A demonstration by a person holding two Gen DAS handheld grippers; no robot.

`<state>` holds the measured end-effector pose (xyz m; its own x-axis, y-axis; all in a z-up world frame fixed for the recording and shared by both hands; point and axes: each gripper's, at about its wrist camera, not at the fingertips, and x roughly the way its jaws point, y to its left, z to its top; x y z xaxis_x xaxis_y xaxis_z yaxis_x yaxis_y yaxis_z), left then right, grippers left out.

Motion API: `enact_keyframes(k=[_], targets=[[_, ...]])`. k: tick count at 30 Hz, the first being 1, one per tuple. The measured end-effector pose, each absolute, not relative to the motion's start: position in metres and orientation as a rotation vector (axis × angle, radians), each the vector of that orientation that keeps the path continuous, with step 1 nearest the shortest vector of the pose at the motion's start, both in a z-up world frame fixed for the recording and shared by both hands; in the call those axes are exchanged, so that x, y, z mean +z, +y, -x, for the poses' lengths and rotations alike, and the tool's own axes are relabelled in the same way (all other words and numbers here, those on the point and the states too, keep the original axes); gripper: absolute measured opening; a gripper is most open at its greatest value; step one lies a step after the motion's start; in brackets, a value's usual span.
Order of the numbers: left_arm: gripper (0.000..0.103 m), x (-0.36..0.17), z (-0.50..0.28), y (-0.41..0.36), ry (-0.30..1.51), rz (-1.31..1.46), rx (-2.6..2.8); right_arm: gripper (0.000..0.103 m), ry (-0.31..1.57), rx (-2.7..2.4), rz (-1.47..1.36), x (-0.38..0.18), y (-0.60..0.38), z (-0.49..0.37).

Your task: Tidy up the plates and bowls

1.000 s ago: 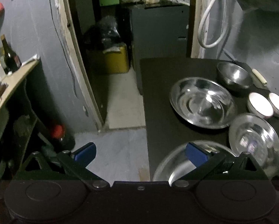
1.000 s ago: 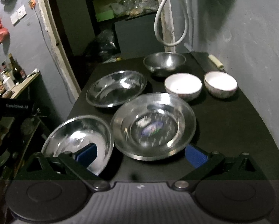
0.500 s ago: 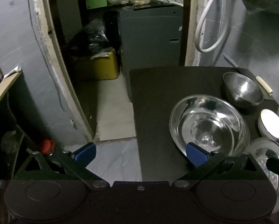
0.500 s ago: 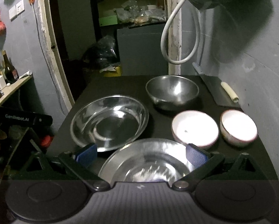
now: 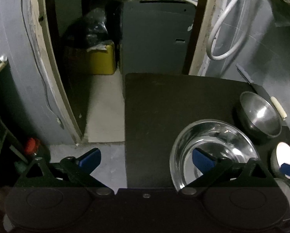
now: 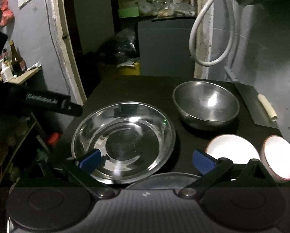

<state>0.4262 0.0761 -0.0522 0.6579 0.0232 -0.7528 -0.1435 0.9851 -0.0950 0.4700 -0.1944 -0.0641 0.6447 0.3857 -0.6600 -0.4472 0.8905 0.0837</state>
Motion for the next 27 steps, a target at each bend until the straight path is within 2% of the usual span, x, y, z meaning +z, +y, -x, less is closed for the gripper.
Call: enact_keyframes(k=[8,12,14,16,19,21,27], targets=[[0.069,-0.062,-0.430,0.071,0.883,0.229,0.014,0.084,0.773,0.447,0.076,-0.074,-0.190,-0.482],[0.042,-0.067,-0.433,0.067,0.906,0.252,-0.018,0.076,0.798,0.412,0.071,-0.079,-0.191,-0.490],[0.036,-0.069,-0.433,0.066,0.914,0.263,-0.034,0.073,0.809,0.400,0.065,-0.080,-0.190,-0.493],[0.028,-0.071,-0.433,0.065,0.922,0.264,-0.041,0.064,0.816,0.396,0.066,-0.082,-0.189,-0.496],[0.020,-0.073,-0.435,0.063,0.929,0.242,-0.032,0.052,0.831,0.391,0.072,-0.088,-0.188,-0.498],[0.018,-0.075,-0.434,0.064,0.929,0.245,-0.031,0.043,0.841,0.387,0.070,-0.090,-0.187,-0.499],[0.018,-0.069,-0.419,0.066,0.880,0.236,-0.023,0.036,0.795,0.384,0.090,-0.084,-0.183,-0.488]])
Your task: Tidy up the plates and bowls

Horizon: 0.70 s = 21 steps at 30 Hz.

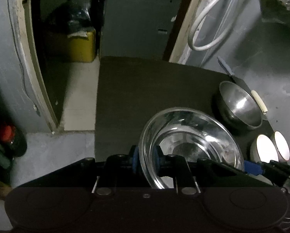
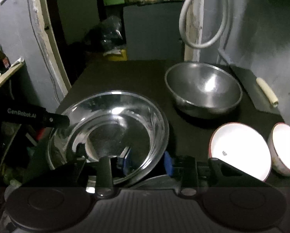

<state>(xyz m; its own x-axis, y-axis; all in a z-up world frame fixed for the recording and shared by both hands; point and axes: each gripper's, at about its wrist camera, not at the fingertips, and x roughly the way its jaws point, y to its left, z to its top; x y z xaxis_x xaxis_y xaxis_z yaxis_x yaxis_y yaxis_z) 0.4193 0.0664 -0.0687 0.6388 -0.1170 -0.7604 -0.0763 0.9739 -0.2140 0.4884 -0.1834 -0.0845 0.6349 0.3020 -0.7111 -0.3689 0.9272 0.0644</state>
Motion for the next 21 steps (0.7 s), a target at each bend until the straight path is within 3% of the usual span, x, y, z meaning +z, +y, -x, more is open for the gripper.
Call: enact_keyframes(k=[6,21], targets=[[0.018,-0.054,-0.400,0.072,0.825,0.259,-0.014,0.031,0.735,0.404,0.109,-0.070,-0.183,-0.472],[0.018,-0.029,-0.303,0.073,0.792,0.193,0.037,0.031,0.683,0.537,0.116,-0.035,-0.188,-0.385]])
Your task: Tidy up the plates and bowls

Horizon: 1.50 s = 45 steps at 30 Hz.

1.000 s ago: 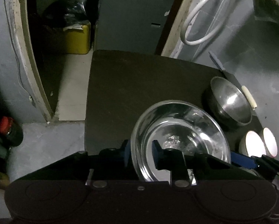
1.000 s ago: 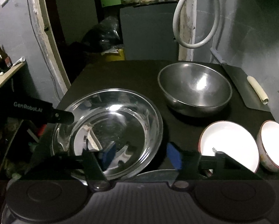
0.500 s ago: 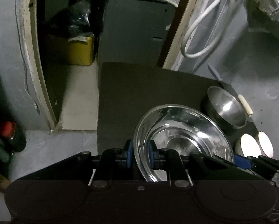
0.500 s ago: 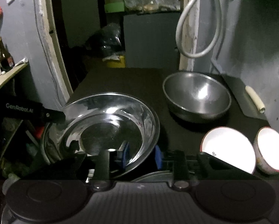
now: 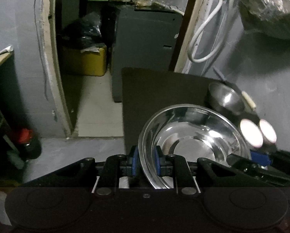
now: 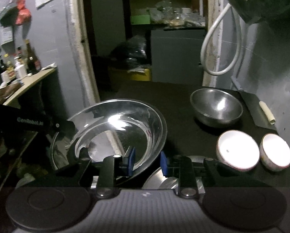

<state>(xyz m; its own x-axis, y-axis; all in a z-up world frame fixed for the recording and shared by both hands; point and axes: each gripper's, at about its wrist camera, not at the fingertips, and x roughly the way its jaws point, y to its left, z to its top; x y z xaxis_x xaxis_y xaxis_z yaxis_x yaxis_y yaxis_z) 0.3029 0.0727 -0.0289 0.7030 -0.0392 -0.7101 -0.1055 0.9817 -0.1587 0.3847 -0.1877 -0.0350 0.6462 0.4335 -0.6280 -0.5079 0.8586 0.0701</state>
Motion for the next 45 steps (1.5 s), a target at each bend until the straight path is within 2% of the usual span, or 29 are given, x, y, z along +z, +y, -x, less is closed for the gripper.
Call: enact_keyframes(k=[8,15,27,32,36,41,44,45], targets=[[0.022,-0.029,-0.243,0.074,0.823,0.139,0.058,0.031,0.734,0.618,0.160,-0.039,-0.185,-0.336],[0.022,-0.043,-0.223,0.069,0.881,0.114,0.059,0.031,0.781,0.633,0.172,-0.045,-0.188,-0.310],[0.023,-0.054,-0.223,0.051,0.927,0.032,0.033,0.041,0.831,0.613,0.172,-0.056,-0.197,-0.302],[0.023,-0.057,-0.228,0.042,0.942,-0.013,0.034,0.042,0.827,0.606,0.189,-0.056,-0.196,-0.302],[0.025,-0.060,-0.230,0.039,0.954,-0.012,0.032,0.049,0.817,0.603,0.227,-0.057,-0.192,-0.300],[0.031,-0.060,-0.232,0.038,0.953,0.001,0.033,0.059,0.805,0.611,0.265,-0.059,-0.185,-0.297],[0.047,-0.057,-0.232,0.043,0.942,0.034,0.042,0.065,0.806,0.622,0.269,-0.059,-0.184,-0.295],[0.055,-0.057,-0.232,0.044,0.939,0.038,0.049,0.069,0.808,0.623,0.265,-0.059,-0.184,-0.295]])
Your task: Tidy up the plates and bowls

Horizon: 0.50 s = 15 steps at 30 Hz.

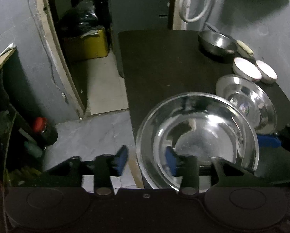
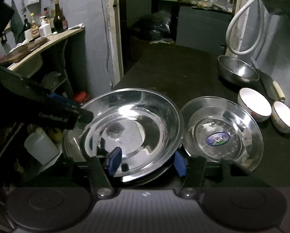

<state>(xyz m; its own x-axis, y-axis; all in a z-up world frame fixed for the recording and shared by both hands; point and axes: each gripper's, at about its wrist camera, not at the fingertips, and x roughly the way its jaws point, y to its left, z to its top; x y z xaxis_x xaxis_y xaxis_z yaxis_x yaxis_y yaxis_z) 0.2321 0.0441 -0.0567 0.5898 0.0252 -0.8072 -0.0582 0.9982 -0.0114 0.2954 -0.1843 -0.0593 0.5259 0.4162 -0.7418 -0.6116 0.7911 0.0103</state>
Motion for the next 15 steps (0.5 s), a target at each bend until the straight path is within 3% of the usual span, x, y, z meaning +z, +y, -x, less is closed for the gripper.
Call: enact_keyframes(k=[4,10,15], targets=[[0.075,-0.051,-0.234,0.048,0.913,0.056,0.067,0.081,0.822,0.619,0.245,-0.061,-0.188,-0.297],[0.088,-0.044,-0.241,0.046,0.884,0.070,0.084,0.095,0.808,0.613,0.217,-0.059,-0.197,-0.297],[0.090,-0.043,-0.254,0.035,0.864,0.064,0.066,0.102,0.810,0.558,0.151,-0.058,-0.217,-0.300]])
